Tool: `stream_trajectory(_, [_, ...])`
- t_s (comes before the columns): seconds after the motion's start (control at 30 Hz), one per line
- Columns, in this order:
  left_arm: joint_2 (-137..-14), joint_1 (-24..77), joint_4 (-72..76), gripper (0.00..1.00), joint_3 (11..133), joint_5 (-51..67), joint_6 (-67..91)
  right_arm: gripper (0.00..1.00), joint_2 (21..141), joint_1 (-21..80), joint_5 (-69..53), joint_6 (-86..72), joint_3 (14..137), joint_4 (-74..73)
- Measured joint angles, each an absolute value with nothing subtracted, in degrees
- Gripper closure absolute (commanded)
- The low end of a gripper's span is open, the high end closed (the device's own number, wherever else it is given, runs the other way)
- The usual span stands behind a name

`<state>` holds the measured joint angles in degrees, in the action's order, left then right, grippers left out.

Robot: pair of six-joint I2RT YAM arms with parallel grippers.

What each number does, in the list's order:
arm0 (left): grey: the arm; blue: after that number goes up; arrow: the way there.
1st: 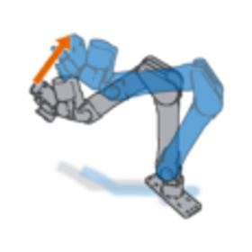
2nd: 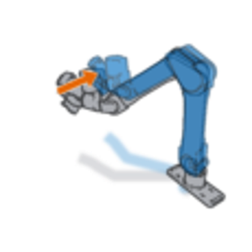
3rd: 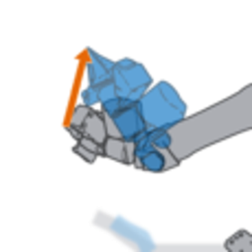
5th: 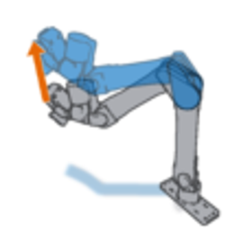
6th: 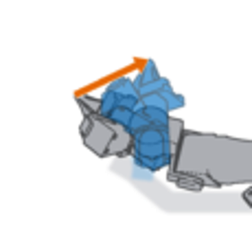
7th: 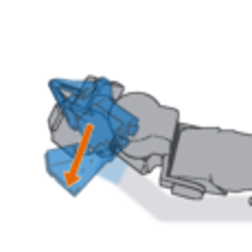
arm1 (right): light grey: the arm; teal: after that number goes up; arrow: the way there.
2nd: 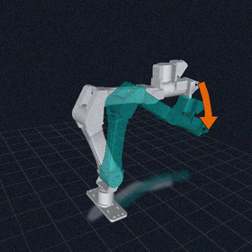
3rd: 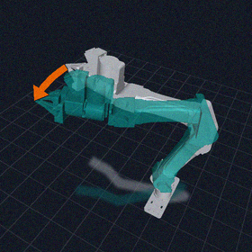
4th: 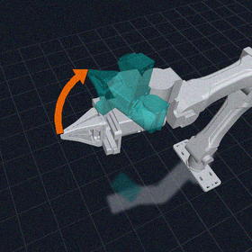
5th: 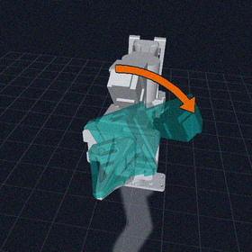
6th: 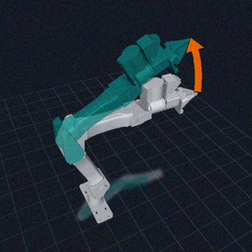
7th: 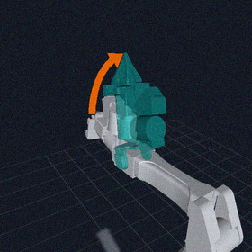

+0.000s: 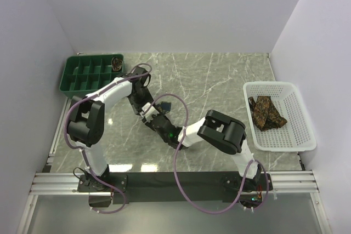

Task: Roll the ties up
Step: Roll the tie

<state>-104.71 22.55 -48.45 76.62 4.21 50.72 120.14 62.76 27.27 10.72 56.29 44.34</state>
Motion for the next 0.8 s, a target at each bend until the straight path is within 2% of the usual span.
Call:
stream_trajectory(0.03, [-104.49, 22.41, -48.07, 0.48, 76.38, 4.49, 50.78, 1.00, 120.11, 62.78, 26.89, 10.61, 56.29, 44.38])
stream_trajectory(0.2, [-104.40, 22.15, -47.48, 0.53, 76.29, 5.13, 50.92, 1.00, 120.09, 62.78, 26.30, 10.50, 56.29, 44.42])
stream_trajectory(0.3, [-104.40, 22.13, -47.27, 0.64, 76.12, 5.15, 50.89, 0.99, 120.11, 62.76, 26.20, 10.50, 56.29, 44.38])
stream_trajectory(0.37, [-104.31, 22.13, -46.78, 0.67, 75.66, 5.19, 50.89, 0.83, 120.11, 62.74, 26.11, 10.50, 56.29, 44.34])
stream_trajectory(0.4, [-104.12, 22.11, -46.39, 0.70, 75.24, 5.28, 50.89, 0.61, 120.09, 62.74, 26.06, 10.50, 56.29, 44.29])
stream_trajectory(0.47, [-103.61, 21.98, -45.30, 0.72, 74.26, 5.65, 50.89, 0.39, 120.09, 62.74, 26.02, 10.50, 56.27, 44.27])
stream_trajectory(0.6, [-102.89, 21.47, -42.96, 0.74, 71.72, 6.81, 51.05, 0.24, 120.01, 62.81, 25.04, 9.34, 55.96, 44.38])
stream_trajectory(0.67, [-102.85, 21.04, -42.24, 0.75, 71.11, 7.81, 51.35, 0.20, 119.90, 62.81, 24.25, 8.62, 55.94, 44.38])
stream_trajectory(0.8, [-102.76, 20.64, -41.32, 0.78, 70.70, 9.37, 51.77, 0.18, 119.90, 62.74, 23.83, 7.70, 56.05, 44.47])
